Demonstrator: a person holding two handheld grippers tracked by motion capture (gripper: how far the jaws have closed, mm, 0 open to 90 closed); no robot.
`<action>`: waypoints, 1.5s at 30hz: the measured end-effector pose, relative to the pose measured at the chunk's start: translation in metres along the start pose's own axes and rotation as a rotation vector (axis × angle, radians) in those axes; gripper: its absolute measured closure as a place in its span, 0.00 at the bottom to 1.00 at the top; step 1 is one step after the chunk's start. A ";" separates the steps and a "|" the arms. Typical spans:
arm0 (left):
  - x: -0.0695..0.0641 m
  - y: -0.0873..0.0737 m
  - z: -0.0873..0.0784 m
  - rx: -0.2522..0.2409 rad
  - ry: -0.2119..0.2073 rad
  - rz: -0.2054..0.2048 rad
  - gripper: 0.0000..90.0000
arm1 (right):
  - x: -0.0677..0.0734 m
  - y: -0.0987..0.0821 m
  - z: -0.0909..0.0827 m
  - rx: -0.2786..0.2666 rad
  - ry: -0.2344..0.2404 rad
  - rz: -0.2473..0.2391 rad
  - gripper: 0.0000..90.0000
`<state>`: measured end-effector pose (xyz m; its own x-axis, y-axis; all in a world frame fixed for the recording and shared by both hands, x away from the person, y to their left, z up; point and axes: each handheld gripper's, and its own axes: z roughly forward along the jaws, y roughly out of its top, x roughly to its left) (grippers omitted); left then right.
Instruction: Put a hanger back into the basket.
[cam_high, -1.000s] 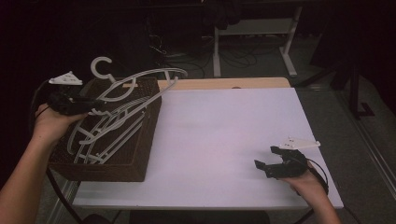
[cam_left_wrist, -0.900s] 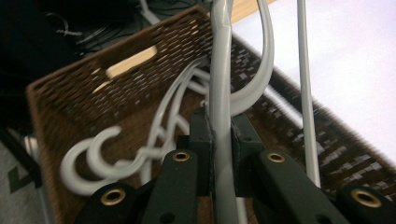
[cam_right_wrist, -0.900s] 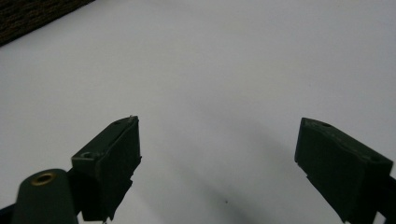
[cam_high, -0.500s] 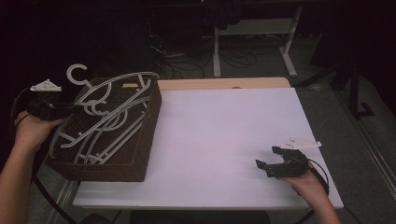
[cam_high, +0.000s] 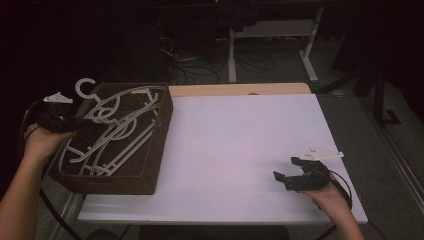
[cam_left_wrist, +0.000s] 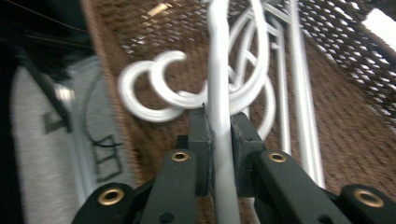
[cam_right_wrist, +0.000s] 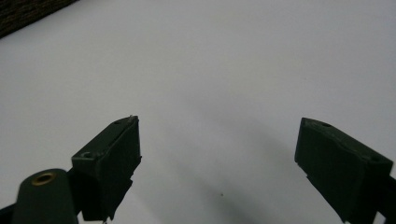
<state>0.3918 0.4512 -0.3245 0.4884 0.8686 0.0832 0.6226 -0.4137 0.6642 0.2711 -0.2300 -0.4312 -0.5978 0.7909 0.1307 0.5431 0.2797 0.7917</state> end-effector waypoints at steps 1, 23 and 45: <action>-0.001 -0.001 0.003 0.008 0.006 -0.001 0.72 | 0.000 0.000 0.000 0.000 0.000 -0.001 0.15; -0.094 0.028 -0.001 -0.259 -0.380 0.030 0.23 | 0.006 0.019 -0.004 -0.009 0.030 -0.034 0.14; -0.180 0.018 0.019 -0.288 -0.552 0.184 0.03 | 0.017 0.068 -0.004 -0.028 0.114 -0.099 0.03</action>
<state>0.3269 0.2826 -0.3420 0.8619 0.4906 -0.1283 0.3470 -0.3862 0.8547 0.2949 -0.1996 -0.3727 -0.7117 0.6927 0.1168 0.4624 0.3368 0.8202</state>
